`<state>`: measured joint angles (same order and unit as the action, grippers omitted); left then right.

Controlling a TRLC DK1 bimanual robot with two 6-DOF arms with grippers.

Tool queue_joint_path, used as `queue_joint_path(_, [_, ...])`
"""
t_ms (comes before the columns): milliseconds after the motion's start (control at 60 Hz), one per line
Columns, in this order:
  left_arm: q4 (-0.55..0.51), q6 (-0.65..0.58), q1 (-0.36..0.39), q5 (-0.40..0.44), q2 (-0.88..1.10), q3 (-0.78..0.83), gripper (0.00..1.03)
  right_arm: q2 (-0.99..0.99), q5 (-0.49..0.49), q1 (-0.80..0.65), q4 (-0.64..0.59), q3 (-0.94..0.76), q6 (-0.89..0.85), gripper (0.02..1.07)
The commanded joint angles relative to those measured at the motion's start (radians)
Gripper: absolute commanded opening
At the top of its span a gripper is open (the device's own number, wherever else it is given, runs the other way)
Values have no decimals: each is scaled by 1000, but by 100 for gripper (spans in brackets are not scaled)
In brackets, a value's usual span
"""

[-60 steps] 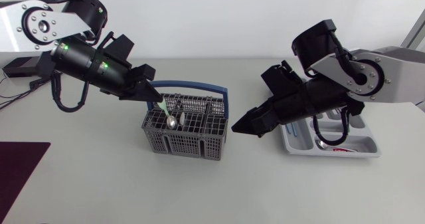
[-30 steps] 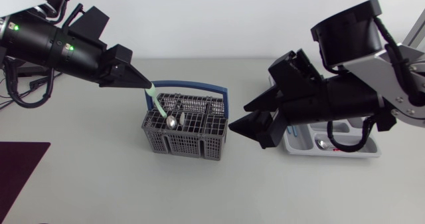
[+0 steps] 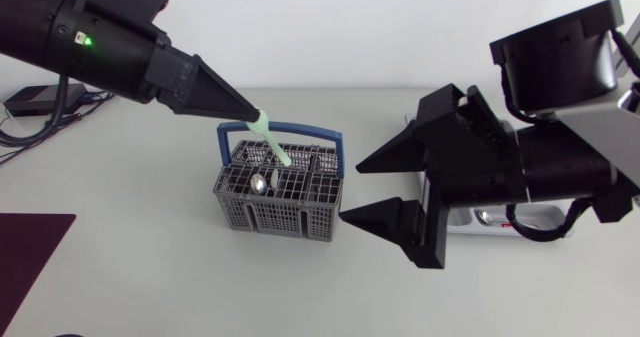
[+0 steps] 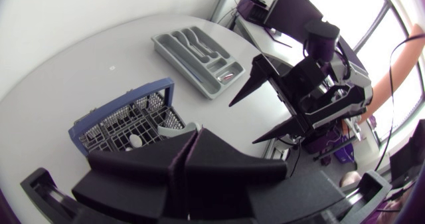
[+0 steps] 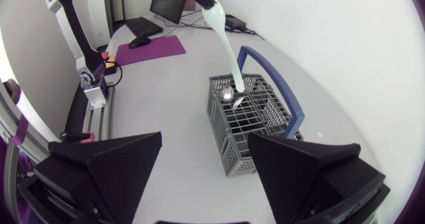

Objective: Unload the cutlery basket into the drawer organizer.

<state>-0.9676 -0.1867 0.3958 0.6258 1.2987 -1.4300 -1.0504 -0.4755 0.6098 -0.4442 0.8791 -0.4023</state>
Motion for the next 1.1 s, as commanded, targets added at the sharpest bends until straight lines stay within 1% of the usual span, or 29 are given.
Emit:
queue_joint_path(0, [-23,-82,43,18,20,-24,17,16,-18,5,-13,-29,-50,95])
queue_joint_path(117, [-36,-184,120,23,33,-6,17,33,-43,1,-24,-37,-93,95])
queue_joint_path(200, [-54,-244,147,41,57,-4,17,35,-69,-5,-22,-43,-112,95])
queue_joint_path(267, [-71,-293,156,64,73,-6,17,30,-71,-1,-18,-51,-122,95])
queue_joint_path(317, [-102,-335,163,97,105,-23,17,21,-72,4,-16,-52,-130,95])
queue_joint_path(433, [-214,-461,176,150,155,-66,17,3,-94,5,-14,-52,-153,94])
queue_joint_path(517, [-270,-516,187,172,178,-89,17,-11,-115,5,-13,-49,-170,87])
queue_joint_path(567, [-284,-531,201,173,191,-99,17,-23,-121,7,-11,-51,-178,86])
queue_joint_path(683, [-324,-565,212,195,220,-122,17,-49,-147,8,-2,-58,-199,75])
queue_joint_path(717, [-333,-576,213,196,228,-127,17,-53,-147,13,2,-60,-202,69])
queue_joint_path(783, [-339,-583,219,196,237,-135,16,-54,-147,19,9,-60,-204,59])
queue_joint_path(817, [-344,-585,221,196,241,-141,16,-53,-149,25,10,-60,-207,52])
queue_joint_path(883, [-347,-586,227,198,246,-149,16,-54,-150,27,12,-57,-210,46])
queue_joint_path(967, [-347,-589,229,198,252,-153,16,-57,-161,30,6,-55,-214,43])
queue_joint_path(1017, [-347,-589,227,198,257,-158,16,-57,-166,34,2,-54,-214,38])
queue_joint_path(1050, [-347,-591,225,198,258,-161,16,-56,-166,38,-1,-55,-216,38])
queue_joint_path(1083, [-347,-593,224,199,261,-162,16,-57,-166,38,-7,-54,-221,33])
